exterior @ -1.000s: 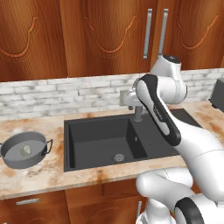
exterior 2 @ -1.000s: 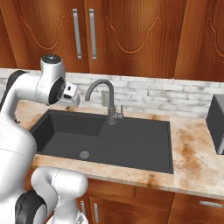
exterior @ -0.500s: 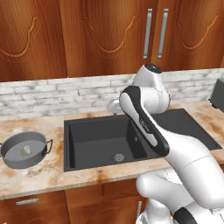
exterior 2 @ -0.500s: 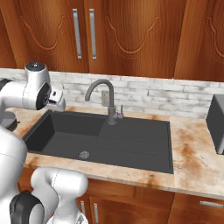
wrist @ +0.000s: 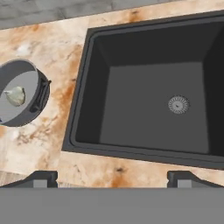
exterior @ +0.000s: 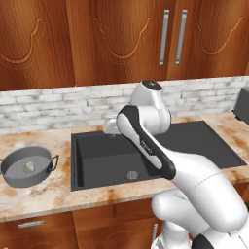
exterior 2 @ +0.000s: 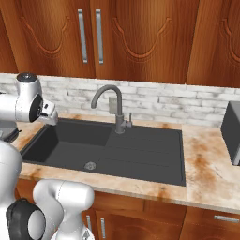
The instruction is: Dump the garlic from the pot into the sink. Then turn on the water and wash the garlic. Then turn off the water and put the garlic back in the pot.
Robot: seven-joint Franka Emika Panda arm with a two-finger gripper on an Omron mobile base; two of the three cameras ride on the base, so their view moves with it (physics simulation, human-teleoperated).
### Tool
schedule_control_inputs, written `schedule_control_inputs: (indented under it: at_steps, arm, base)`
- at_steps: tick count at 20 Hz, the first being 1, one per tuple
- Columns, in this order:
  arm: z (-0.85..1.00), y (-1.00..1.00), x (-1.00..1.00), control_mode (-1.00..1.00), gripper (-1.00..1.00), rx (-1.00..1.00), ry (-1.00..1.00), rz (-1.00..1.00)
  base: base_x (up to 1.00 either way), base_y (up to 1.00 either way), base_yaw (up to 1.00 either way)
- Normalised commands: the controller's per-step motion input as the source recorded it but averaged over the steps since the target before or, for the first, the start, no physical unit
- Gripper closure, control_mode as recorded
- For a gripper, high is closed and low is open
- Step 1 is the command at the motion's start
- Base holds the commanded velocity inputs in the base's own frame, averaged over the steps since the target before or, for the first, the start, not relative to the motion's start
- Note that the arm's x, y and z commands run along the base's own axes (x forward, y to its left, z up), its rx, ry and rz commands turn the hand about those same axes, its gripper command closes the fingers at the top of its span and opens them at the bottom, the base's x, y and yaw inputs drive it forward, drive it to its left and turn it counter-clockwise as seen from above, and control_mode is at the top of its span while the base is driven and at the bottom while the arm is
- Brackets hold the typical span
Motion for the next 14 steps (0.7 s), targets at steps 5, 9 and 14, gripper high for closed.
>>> schedule_control_inputs:
  at_steps: [5, 9, 14]
  arm:
    - [-0.13, 0.42, -0.13, -1.0, -1.0, 0.09, 0.01, -0.07]
    - [-0.09, 0.41, -0.15, -1.0, -1.0, 0.1, 0.08, -0.09]
    - [-0.11, 0.39, -0.12, -1.0, -1.0, 0.11, 0.13, -0.07]
  base:
    - [0.0, 0.0, 0.0]
    - [0.0, 0.0, 0.0]
    - [0.0, 0.0, 0.0]
